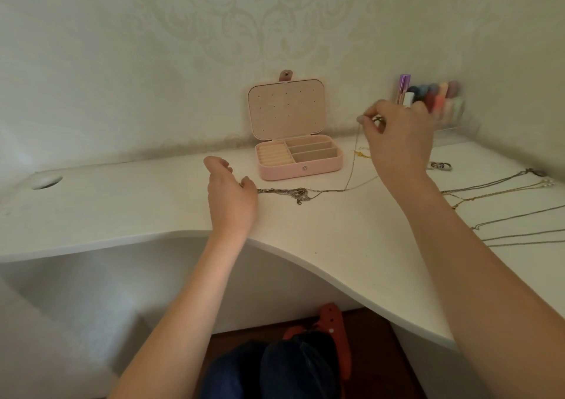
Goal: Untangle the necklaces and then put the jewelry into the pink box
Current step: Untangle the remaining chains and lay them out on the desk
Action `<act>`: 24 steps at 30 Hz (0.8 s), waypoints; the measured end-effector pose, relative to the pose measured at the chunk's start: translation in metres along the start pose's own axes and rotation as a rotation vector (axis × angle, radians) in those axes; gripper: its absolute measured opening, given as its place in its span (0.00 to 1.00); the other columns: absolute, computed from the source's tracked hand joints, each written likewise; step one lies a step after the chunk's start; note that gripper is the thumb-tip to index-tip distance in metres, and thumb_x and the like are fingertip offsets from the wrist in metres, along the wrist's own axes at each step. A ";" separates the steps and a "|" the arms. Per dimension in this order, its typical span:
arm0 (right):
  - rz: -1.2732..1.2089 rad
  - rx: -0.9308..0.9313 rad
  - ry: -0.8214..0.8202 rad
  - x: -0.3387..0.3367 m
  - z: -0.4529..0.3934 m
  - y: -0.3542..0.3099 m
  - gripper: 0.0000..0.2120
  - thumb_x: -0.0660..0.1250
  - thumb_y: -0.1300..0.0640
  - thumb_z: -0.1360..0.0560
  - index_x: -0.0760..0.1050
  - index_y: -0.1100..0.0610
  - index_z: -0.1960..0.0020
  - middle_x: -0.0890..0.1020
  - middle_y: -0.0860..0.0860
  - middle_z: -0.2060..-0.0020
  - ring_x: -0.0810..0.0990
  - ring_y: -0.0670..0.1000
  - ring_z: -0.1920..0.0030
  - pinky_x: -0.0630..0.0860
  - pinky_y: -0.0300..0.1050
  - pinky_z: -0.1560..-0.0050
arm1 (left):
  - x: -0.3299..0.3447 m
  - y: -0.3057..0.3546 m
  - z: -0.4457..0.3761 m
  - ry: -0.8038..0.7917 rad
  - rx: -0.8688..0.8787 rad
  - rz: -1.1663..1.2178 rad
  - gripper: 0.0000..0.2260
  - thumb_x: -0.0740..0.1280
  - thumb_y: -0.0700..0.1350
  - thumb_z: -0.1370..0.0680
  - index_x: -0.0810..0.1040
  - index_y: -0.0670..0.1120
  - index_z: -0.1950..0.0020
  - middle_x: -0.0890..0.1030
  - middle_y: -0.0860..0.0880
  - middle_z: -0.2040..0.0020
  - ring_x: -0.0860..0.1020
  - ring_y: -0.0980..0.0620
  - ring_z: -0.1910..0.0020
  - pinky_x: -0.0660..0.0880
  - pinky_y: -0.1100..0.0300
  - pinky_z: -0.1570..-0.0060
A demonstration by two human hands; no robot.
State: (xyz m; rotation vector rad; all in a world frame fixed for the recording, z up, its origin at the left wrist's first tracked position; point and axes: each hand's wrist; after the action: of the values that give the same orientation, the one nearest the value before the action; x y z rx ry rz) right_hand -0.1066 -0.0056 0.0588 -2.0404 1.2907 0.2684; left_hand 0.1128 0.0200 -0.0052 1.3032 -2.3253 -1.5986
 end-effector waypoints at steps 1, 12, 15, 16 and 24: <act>-0.105 0.000 -0.030 0.003 0.000 -0.002 0.07 0.66 0.50 0.24 0.80 0.52 0.54 0.77 0.50 0.68 0.74 0.55 0.53 0.71 0.50 0.52 | 0.001 0.000 0.001 0.007 0.045 -0.021 0.14 0.62 0.36 0.24 0.63 0.38 0.41 0.73 0.39 0.43 0.75 0.38 0.48 0.69 0.53 0.54; -0.758 0.111 -0.141 0.008 0.002 -0.022 0.03 0.70 0.55 0.26 0.81 0.51 0.59 0.67 0.41 0.79 0.63 0.42 0.72 0.64 0.36 0.67 | 0.017 0.020 0.009 -0.629 0.351 -0.100 0.06 0.69 0.45 0.24 0.80 0.45 0.49 0.81 0.49 0.49 0.78 0.52 0.47 0.73 0.60 0.45; -0.735 0.129 -0.095 0.009 0.000 -0.017 0.03 0.71 0.55 0.27 0.80 0.50 0.60 0.67 0.41 0.80 0.63 0.43 0.72 0.64 0.36 0.67 | 0.015 0.018 0.007 -0.520 0.347 -0.152 0.04 0.67 0.41 0.24 0.76 0.41 0.56 0.80 0.46 0.58 0.79 0.47 0.56 0.75 0.54 0.54; -0.715 0.131 -0.069 0.009 -0.001 -0.014 0.04 0.71 0.55 0.27 0.80 0.49 0.60 0.67 0.41 0.79 0.63 0.43 0.72 0.63 0.36 0.67 | 0.014 0.016 0.007 -0.481 0.350 -0.186 0.03 0.66 0.40 0.24 0.75 0.41 0.57 0.80 0.45 0.59 0.78 0.46 0.58 0.75 0.52 0.56; -0.146 -0.116 -0.038 0.011 -0.003 0.012 0.06 0.66 0.52 0.24 0.80 0.53 0.55 0.72 0.47 0.72 0.73 0.52 0.61 0.69 0.47 0.56 | 0.005 0.009 0.002 -0.375 0.396 -0.297 0.04 0.64 0.37 0.24 0.77 0.43 0.51 0.77 0.46 0.55 0.74 0.45 0.53 0.71 0.53 0.56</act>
State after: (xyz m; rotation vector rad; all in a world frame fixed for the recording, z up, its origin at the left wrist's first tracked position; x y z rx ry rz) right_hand -0.1121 -0.0187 0.0500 -2.2046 1.1202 0.3201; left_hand 0.1032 0.0197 -0.0010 1.6095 -2.9115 -1.6354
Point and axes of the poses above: each hand's wrist, its own z-axis away from the middle knuckle, its own x-axis out of the palm, y = z × x
